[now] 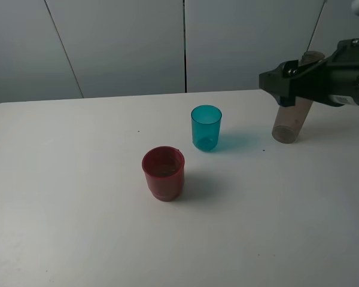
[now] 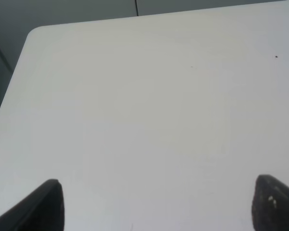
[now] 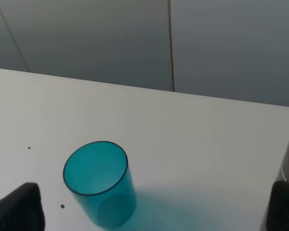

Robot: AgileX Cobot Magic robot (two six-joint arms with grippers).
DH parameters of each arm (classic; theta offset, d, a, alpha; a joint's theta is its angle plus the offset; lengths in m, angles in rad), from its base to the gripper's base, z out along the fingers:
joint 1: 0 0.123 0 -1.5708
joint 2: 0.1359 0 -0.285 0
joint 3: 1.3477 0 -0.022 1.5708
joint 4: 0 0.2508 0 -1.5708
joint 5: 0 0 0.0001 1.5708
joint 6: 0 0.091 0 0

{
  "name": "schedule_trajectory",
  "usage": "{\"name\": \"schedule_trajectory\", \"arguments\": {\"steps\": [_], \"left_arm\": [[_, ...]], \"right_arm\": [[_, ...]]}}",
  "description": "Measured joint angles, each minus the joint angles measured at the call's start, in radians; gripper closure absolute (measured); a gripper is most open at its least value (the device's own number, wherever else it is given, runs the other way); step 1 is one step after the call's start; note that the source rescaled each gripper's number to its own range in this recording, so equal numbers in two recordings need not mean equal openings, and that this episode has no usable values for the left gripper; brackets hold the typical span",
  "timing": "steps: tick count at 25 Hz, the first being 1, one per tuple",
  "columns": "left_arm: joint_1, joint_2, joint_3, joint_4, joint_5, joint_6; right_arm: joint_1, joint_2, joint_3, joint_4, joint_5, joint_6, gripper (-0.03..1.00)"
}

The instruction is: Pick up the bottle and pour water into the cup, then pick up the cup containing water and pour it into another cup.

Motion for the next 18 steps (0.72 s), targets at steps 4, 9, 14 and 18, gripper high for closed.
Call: {"name": "schedule_trajectory", "arguments": {"steps": [4,9,14,18], "left_arm": [[0.000,0.000,0.000,0.000,0.000,0.000],[0.000,0.000,0.000,0.000,0.000,0.000],[0.000,0.000,0.000,0.000,0.000,0.000],[0.000,0.000,0.000,0.000,0.000,0.000]], "right_arm": [[0.000,-0.055,0.000,0.184,0.129,-0.217,-0.03],[-0.068,-0.140,0.000,0.332,0.379,-0.312,-0.03],[-0.187,-0.265,0.000,0.361,0.611,-0.320,-0.03],[-0.255,-0.428,-0.020,0.363,0.732,-0.298,-0.03]]}}
